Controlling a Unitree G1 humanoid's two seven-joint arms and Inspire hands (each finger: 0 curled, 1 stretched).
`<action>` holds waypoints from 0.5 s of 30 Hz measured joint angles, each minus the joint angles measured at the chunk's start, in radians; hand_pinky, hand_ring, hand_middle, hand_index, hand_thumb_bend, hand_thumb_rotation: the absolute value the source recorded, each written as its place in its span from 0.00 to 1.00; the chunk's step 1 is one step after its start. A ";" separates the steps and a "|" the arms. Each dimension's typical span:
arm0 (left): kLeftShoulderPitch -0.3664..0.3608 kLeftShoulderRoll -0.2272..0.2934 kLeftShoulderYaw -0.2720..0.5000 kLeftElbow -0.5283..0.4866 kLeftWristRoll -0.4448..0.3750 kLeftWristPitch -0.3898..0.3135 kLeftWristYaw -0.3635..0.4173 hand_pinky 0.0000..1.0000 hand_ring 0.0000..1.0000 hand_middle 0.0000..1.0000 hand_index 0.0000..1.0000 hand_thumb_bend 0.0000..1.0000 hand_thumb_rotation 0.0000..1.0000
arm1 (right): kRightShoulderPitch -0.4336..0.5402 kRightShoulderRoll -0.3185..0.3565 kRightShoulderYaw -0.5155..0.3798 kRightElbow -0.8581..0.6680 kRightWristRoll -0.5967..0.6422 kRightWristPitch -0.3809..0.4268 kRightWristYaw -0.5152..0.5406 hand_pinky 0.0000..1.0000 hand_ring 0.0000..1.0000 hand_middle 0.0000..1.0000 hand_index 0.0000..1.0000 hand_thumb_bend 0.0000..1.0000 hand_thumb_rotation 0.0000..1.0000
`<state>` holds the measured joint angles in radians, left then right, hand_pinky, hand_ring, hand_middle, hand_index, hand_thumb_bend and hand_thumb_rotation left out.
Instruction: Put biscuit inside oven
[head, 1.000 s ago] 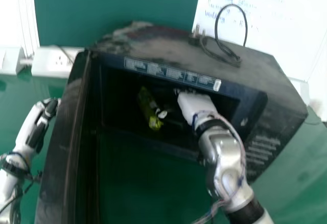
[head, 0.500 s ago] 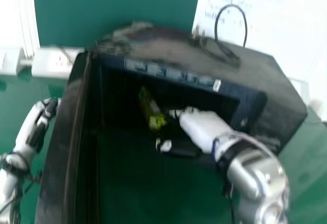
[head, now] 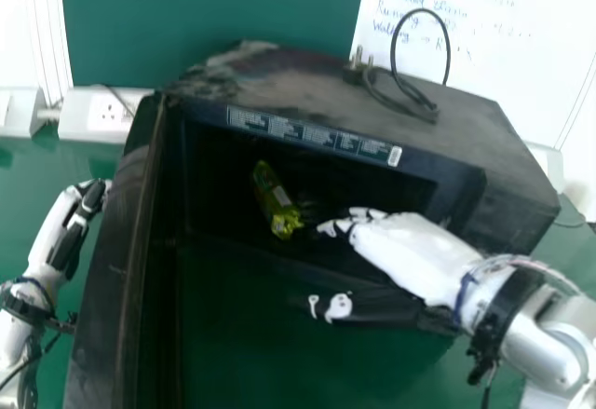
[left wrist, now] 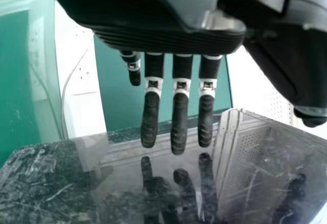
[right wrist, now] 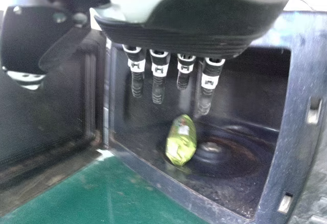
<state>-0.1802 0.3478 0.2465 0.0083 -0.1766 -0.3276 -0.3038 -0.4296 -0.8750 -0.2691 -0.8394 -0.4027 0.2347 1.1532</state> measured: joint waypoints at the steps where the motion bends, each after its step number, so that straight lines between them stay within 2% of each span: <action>1: 0.000 0.000 0.000 0.001 0.000 -0.002 -0.002 0.29 0.36 0.41 0.48 0.51 0.06 | 0.013 -0.007 -0.038 0.001 0.035 -0.013 -0.005 0.79 0.88 0.91 0.94 0.90 0.81; 4: 0.000 0.000 0.001 0.004 0.000 -0.010 -0.003 0.29 0.36 0.41 0.48 0.51 0.07 | 0.044 -0.049 -0.149 0.008 0.130 -0.014 -0.005 0.85 0.91 0.93 0.96 0.88 0.81; 8: -0.001 0.001 0.001 0.009 -0.006 -0.025 -0.019 0.30 0.36 0.40 0.48 0.51 0.07 | 0.073 -0.097 -0.263 0.039 0.236 -0.007 -0.005 0.85 0.90 0.91 0.94 0.86 0.72; 11: -0.002 0.001 0.001 0.015 -0.026 -0.042 -0.033 0.29 0.36 0.40 0.48 0.51 0.07 | 0.107 -0.118 -0.341 0.045 0.273 0.012 -0.009 0.87 0.91 0.92 0.94 0.81 0.65; 15: -0.002 0.001 0.001 0.025 -0.040 -0.070 -0.052 0.29 0.36 0.40 0.48 0.51 0.07 | 0.148 -0.131 -0.436 0.039 0.311 0.087 -0.019 0.80 0.88 0.91 0.93 0.80 0.57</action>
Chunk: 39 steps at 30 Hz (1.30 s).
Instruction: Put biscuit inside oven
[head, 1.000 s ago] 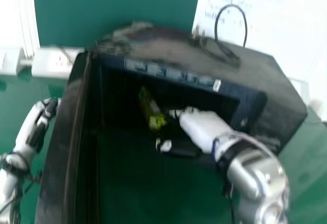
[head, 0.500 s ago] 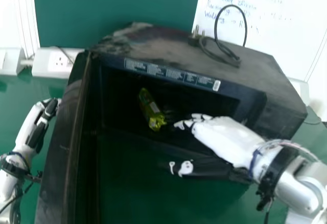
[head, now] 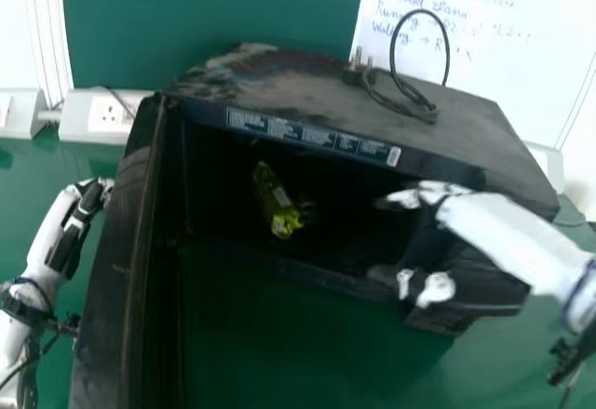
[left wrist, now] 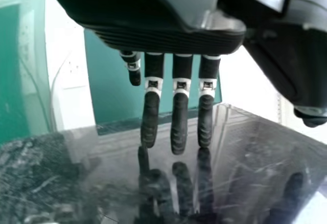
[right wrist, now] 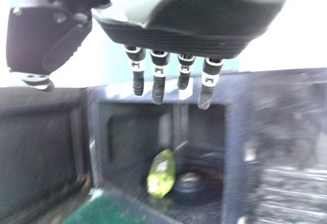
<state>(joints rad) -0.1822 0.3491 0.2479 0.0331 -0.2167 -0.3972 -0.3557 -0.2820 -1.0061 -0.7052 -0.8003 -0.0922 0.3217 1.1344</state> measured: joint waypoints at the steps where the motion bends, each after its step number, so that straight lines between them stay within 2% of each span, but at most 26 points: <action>1: 0.000 0.000 0.000 0.000 0.000 -0.004 -0.002 0.29 0.36 0.40 0.48 0.51 0.07 | 0.009 -0.002 -0.015 -0.004 0.001 0.018 -0.008 0.78 0.87 0.91 0.92 0.80 0.56; 5: 0.000 0.002 0.000 0.000 0.000 -0.022 -0.011 0.29 0.36 0.40 0.48 0.51 0.06 | 0.048 -0.008 -0.082 -0.013 0.006 0.091 -0.037 0.80 0.91 0.95 0.93 0.77 0.51; 6: 0.000 0.003 -0.001 0.000 0.001 -0.026 -0.012 0.28 0.36 0.40 0.48 0.51 0.06 | 0.057 -0.008 -0.095 -0.013 0.008 0.104 -0.044 0.76 0.90 0.95 0.94 0.77 0.54; 7: 0.001 0.003 -0.001 -0.001 0.002 -0.032 -0.014 0.28 0.35 0.41 0.48 0.51 0.06 | 0.063 -0.009 -0.108 -0.013 0.011 0.120 -0.049 0.64 0.84 0.94 0.95 0.79 0.56; 8: 0.001 0.003 -0.002 -0.004 0.004 -0.035 -0.014 0.28 0.35 0.40 0.48 0.51 0.06 | 0.068 -0.010 -0.121 -0.013 0.012 0.137 -0.055 0.61 0.82 0.93 0.95 0.80 0.58; 11: 0.005 0.003 -0.005 -0.028 0.008 -0.036 -0.014 0.27 0.35 0.41 0.48 0.51 0.06 | 0.094 -0.020 -0.148 -0.012 0.000 0.159 -0.086 0.70 0.85 0.92 0.94 0.79 0.59; 15: 0.017 0.003 -0.014 -0.081 0.010 -0.014 -0.013 0.27 0.35 0.41 0.48 0.51 0.06 | 0.119 -0.027 -0.165 -0.011 -0.013 0.185 -0.119 0.76 0.88 0.93 0.95 0.81 0.59; 19: 0.033 0.004 -0.032 -0.139 0.044 -0.004 -0.002 0.26 0.34 0.40 0.48 0.51 0.06 | 0.142 -0.029 -0.172 -0.011 -0.033 0.207 -0.147 0.70 0.85 0.91 0.94 0.84 0.62; 21: 0.034 0.004 -0.044 -0.145 0.045 -0.019 -0.010 0.25 0.34 0.39 0.48 0.51 0.06 | 0.149 -0.029 -0.173 -0.012 -0.055 0.213 -0.175 0.70 0.84 0.90 0.94 0.85 0.63; 25: 0.034 0.004 -0.061 -0.146 0.057 -0.045 -0.016 0.26 0.34 0.38 0.48 0.51 0.06 | 0.171 -0.027 -0.175 -0.010 -0.090 0.203 -0.224 0.65 0.82 0.89 0.93 0.83 0.61; 27: 0.035 0.004 -0.067 -0.147 0.060 -0.048 -0.016 0.26 0.34 0.38 0.48 0.51 0.06 | 0.175 -0.020 -0.172 -0.013 -0.096 0.202 -0.252 0.65 0.82 0.90 0.93 0.85 0.54; 28: 0.036 0.004 -0.069 -0.149 0.064 -0.048 -0.016 0.26 0.34 0.38 0.48 0.51 0.06 | 0.174 -0.006 -0.169 -0.018 -0.096 0.209 -0.278 0.63 0.80 0.88 0.92 0.85 0.51; 29: 0.036 0.004 -0.072 -0.150 0.068 -0.050 -0.018 0.27 0.33 0.38 0.48 0.51 0.06 | 0.169 0.015 -0.166 -0.021 -0.085 0.214 -0.303 0.59 0.76 0.87 0.93 0.79 0.42; 30: 0.036 0.005 -0.074 -0.149 0.068 -0.054 -0.022 0.27 0.33 0.38 0.48 0.51 0.06 | 0.163 0.039 -0.164 -0.026 -0.073 0.218 -0.325 0.57 0.73 0.87 0.93 0.78 0.41; 32: 0.036 0.007 -0.079 -0.146 0.068 -0.069 -0.037 0.27 0.34 0.39 0.48 0.51 0.06 | 0.162 0.070 -0.160 -0.033 -0.068 0.219 -0.361 0.57 0.73 0.87 0.92 0.79 0.44; 35: 0.036 0.014 -0.084 -0.138 0.085 -0.092 -0.046 0.28 0.34 0.39 0.48 0.51 0.06 | 0.179 0.071 -0.158 -0.046 -0.091 0.221 -0.390 0.62 0.77 0.88 0.92 0.84 0.48; 39: 0.035 0.016 -0.099 -0.104 0.085 -0.128 -0.065 0.28 0.34 0.40 0.48 0.51 0.05 | 0.190 0.070 -0.158 -0.048 -0.104 0.223 -0.405 0.61 0.76 0.87 0.91 0.84 0.48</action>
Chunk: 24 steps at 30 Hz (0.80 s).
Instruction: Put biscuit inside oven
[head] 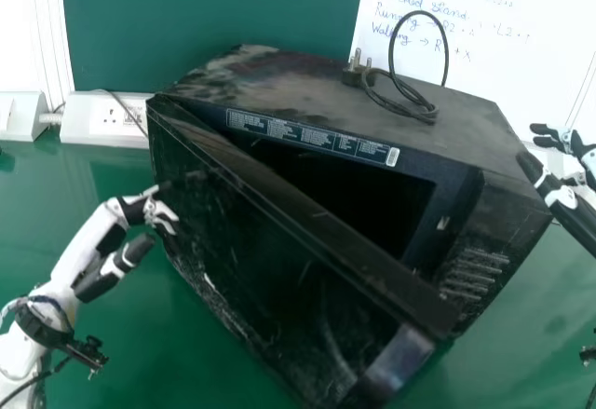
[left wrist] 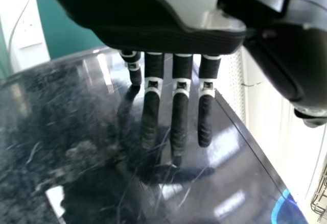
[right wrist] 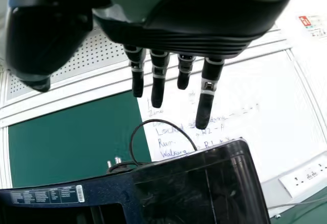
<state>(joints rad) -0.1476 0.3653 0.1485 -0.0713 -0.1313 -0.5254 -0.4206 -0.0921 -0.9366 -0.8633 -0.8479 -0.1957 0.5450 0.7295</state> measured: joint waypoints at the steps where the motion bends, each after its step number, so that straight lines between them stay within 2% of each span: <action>1: 0.000 0.000 -0.002 0.009 -0.002 -0.006 -0.008 0.28 0.34 0.40 0.48 0.51 0.05 | 0.000 0.000 0.000 0.000 0.000 0.000 -0.001 0.60 0.75 0.87 0.91 0.83 0.48; 5: -0.001 0.001 -0.007 0.042 -0.009 -0.012 -0.029 0.29 0.34 0.40 0.48 0.51 0.05 | 0.000 0.000 -0.004 0.004 0.014 -0.008 -0.003 0.57 0.73 0.87 0.91 0.77 0.41; 9: -0.008 0.002 -0.007 0.068 -0.008 -0.030 -0.032 0.28 0.35 0.40 0.48 0.51 0.06 | 0.000 0.004 -0.021 0.026 0.052 -0.042 -0.007 0.60 0.76 0.88 0.90 0.81 0.42; 13: -0.015 0.006 -0.007 0.088 0.005 -0.033 -0.037 0.30 0.36 0.43 0.48 0.52 0.06 | 0.009 0.011 -0.027 0.037 0.048 -0.045 -0.023 0.64 0.79 0.89 0.91 0.91 0.54; 15: -0.021 0.012 -0.008 0.106 0.028 -0.040 -0.036 0.31 0.37 0.43 0.48 0.52 0.07 | 0.024 0.005 -0.027 0.040 0.038 -0.051 -0.024 0.63 0.79 0.88 0.91 0.91 0.55; 19: -0.030 0.031 -0.017 0.143 0.083 -0.044 -0.028 0.35 0.42 0.48 0.49 0.52 0.07 | 0.032 -0.005 -0.028 0.057 0.030 -0.078 -0.024 0.63 0.78 0.87 0.90 0.89 0.52; 24: -0.056 0.032 -0.026 0.191 0.111 -0.052 -0.011 0.31 0.41 0.58 0.49 0.52 0.07 | 0.031 -0.006 -0.027 0.063 0.035 -0.079 -0.028 0.61 0.77 0.88 0.90 0.85 0.48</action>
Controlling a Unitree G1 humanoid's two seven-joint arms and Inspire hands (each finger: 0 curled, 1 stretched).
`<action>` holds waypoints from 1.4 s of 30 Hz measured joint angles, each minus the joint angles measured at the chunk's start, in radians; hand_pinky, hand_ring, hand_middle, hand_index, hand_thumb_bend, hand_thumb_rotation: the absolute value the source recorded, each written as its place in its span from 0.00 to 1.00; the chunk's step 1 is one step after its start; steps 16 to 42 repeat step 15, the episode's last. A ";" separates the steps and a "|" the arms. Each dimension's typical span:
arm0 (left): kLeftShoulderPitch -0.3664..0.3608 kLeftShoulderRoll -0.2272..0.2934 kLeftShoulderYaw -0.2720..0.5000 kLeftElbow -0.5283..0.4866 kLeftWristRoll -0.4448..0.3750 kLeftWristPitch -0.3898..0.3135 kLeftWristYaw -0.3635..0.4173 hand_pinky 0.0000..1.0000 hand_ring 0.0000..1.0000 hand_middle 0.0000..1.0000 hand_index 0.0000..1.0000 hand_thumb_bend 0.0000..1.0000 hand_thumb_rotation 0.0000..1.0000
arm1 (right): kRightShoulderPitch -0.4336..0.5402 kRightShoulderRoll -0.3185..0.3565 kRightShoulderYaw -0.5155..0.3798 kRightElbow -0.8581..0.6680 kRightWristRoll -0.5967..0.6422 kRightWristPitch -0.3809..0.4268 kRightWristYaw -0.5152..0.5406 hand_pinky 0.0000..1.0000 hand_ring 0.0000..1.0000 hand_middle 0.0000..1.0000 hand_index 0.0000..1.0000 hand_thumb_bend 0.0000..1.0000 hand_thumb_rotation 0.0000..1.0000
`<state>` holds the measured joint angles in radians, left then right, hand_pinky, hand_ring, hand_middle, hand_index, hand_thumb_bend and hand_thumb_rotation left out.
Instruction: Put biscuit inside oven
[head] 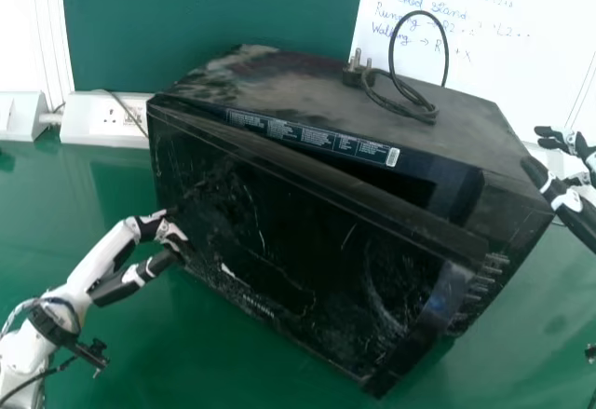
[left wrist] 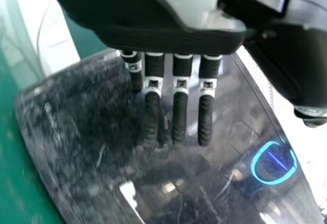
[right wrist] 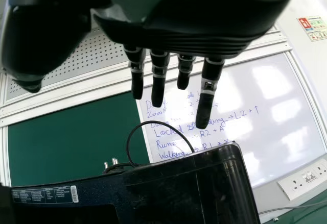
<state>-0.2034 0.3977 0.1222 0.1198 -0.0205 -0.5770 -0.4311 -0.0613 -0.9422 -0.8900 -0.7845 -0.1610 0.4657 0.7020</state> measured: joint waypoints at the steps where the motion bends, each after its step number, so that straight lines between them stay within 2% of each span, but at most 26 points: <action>1: -0.008 0.002 -0.001 0.008 0.009 -0.004 0.009 0.31 0.42 0.60 0.49 0.52 0.07 | -0.001 0.000 0.001 0.000 0.006 0.002 -0.001 0.61 0.76 0.88 0.90 0.85 0.47; 2: -0.018 0.004 -0.003 0.019 0.019 -0.004 0.017 0.32 0.43 0.63 0.50 0.52 0.07 | -0.002 0.000 0.004 -0.002 0.012 0.008 -0.007 0.61 0.77 0.88 0.90 0.86 0.46; 3: -0.023 0.006 -0.005 0.024 0.024 -0.004 0.022 0.33 0.46 0.65 0.58 0.63 0.07 | -0.002 0.000 0.007 -0.004 0.012 0.013 -0.010 0.61 0.77 0.88 0.90 0.87 0.48; 4: -0.030 0.007 -0.010 0.032 0.031 -0.003 0.027 0.34 0.48 0.67 0.63 0.69 0.07 | -0.002 0.000 0.011 -0.007 0.011 0.022 -0.015 0.62 0.77 0.88 0.90 0.88 0.49; 7: -0.050 0.010 -0.020 0.043 0.051 0.009 0.041 0.37 0.57 0.74 0.72 0.76 0.06 | -0.001 0.000 0.021 -0.012 0.010 0.020 -0.031 0.61 0.76 0.87 0.90 0.88 0.51; 11: -0.058 0.009 -0.036 0.044 0.069 0.041 0.054 0.41 0.65 0.77 0.76 0.78 0.00 | 0.001 0.000 0.021 -0.012 0.011 0.017 -0.032 0.60 0.76 0.88 0.91 0.87 0.49; 15: -0.059 0.009 -0.041 0.038 0.080 0.066 0.066 0.46 0.71 0.80 0.78 0.79 0.00 | 0.001 0.000 0.026 -0.026 0.010 0.054 -0.033 0.59 0.75 0.87 0.90 0.86 0.45; 42: -0.059 0.009 -0.041 0.038 0.080 0.066 0.066 0.46 0.71 0.80 0.78 0.79 0.00 | 0.001 0.000 0.026 -0.026 0.010 0.054 -0.033 0.59 0.75 0.87 0.90 0.86 0.45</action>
